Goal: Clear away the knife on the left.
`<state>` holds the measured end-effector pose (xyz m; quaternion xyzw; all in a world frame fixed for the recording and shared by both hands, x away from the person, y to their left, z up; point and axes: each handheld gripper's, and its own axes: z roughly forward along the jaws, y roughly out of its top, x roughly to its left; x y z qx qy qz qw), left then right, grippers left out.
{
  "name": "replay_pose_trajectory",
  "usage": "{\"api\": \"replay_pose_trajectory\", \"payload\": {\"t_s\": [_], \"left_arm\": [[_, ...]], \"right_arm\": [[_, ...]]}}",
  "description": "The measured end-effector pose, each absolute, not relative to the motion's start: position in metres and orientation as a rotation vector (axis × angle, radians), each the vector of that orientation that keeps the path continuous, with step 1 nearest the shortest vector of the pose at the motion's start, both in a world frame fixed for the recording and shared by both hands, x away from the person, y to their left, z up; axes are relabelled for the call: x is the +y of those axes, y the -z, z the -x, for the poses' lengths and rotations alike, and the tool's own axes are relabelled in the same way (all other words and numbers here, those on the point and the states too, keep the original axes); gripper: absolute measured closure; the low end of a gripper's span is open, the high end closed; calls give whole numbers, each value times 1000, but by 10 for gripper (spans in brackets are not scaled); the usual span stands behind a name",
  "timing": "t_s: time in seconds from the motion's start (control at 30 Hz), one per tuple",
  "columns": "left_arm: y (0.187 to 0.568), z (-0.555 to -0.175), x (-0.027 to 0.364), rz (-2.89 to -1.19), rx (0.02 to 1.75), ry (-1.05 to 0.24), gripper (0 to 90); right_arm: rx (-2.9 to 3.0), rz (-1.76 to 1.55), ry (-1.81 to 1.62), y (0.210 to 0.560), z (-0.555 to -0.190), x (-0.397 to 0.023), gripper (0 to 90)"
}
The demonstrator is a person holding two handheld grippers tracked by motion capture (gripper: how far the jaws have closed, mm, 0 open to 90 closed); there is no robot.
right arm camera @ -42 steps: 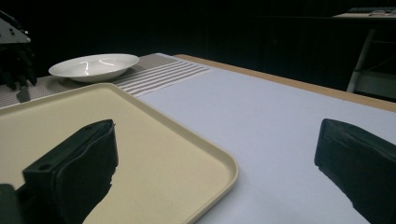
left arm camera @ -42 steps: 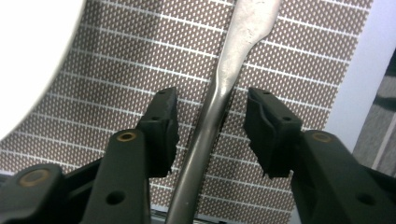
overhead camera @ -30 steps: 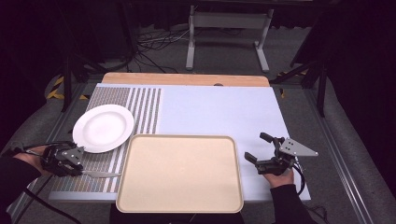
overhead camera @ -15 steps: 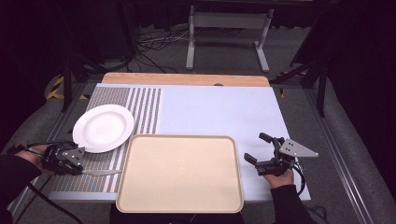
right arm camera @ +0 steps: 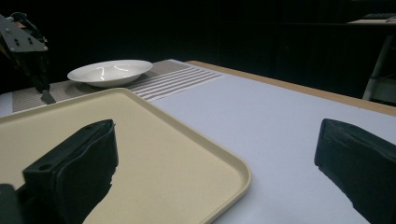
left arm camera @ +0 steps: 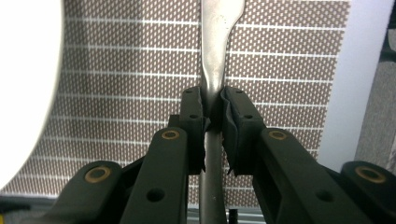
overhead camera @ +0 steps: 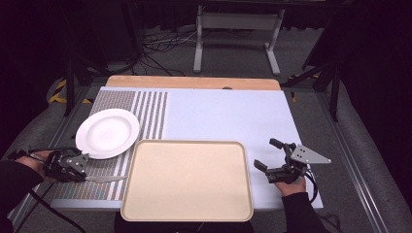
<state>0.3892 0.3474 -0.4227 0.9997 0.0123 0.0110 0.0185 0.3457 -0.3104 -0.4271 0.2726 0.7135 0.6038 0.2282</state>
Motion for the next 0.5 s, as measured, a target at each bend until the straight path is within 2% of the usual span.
{"api": "replay_pose_trajectory", "payload": {"t_s": [0.5], "left_arm": [[398,-382,350,-3055,192,-85,799]], "right_arm": [[1957,-751,-1665,427,-345,-310,3]]}}
